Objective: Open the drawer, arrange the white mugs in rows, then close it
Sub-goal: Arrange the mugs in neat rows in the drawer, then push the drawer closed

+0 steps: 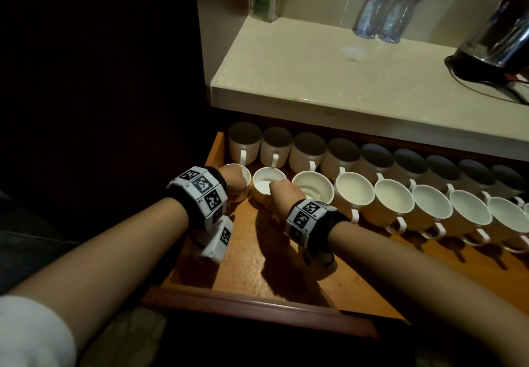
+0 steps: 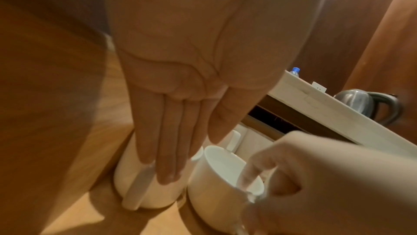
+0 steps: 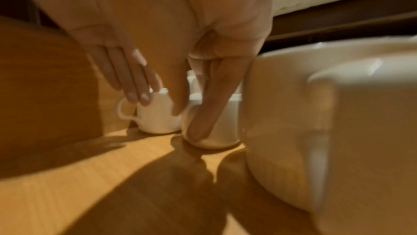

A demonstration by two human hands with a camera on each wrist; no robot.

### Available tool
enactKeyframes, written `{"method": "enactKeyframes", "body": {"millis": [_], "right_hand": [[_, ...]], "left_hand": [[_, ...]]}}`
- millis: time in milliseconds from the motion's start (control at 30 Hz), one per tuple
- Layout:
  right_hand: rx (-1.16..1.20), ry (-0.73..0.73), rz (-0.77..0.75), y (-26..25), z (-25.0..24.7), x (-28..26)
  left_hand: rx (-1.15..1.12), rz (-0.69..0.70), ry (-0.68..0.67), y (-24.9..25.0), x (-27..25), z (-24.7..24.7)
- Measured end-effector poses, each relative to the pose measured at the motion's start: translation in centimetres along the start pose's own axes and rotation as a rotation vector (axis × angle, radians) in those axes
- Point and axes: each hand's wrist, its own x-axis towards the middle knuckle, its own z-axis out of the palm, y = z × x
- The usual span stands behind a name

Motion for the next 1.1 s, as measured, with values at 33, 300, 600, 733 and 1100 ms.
{"method": "enactKeyframes", "body": {"millis": [33,300,600,733,1100], "right_hand": [[0.015,0.003,-0.007,0.1,-0.1,-0.1],[0.046,0.016,-0.059,2.1,-1.9,-2.9],[0.094,-0.201,-0.123,3.8,-6.7,-8.7],[0.114,-0.357,-0.165,4.2,-8.1,-11.7],[-0.052,-0.575,-0.282,6.4,-6.7,-17.8]], "left_hand": [[0.015,0.008,-0.001,0.1,-0.1,0.0],[-0.009,0.029,-0.02,0.2,-1.1,0.0],[-0.1,0.135,0.042,2.5,-7.7,-0.9],[0.034,0.156,0.039,4.1,-11.4,-1.2],[0.255,0.17,-0.239,6.8,-18.7,3.7]]}}
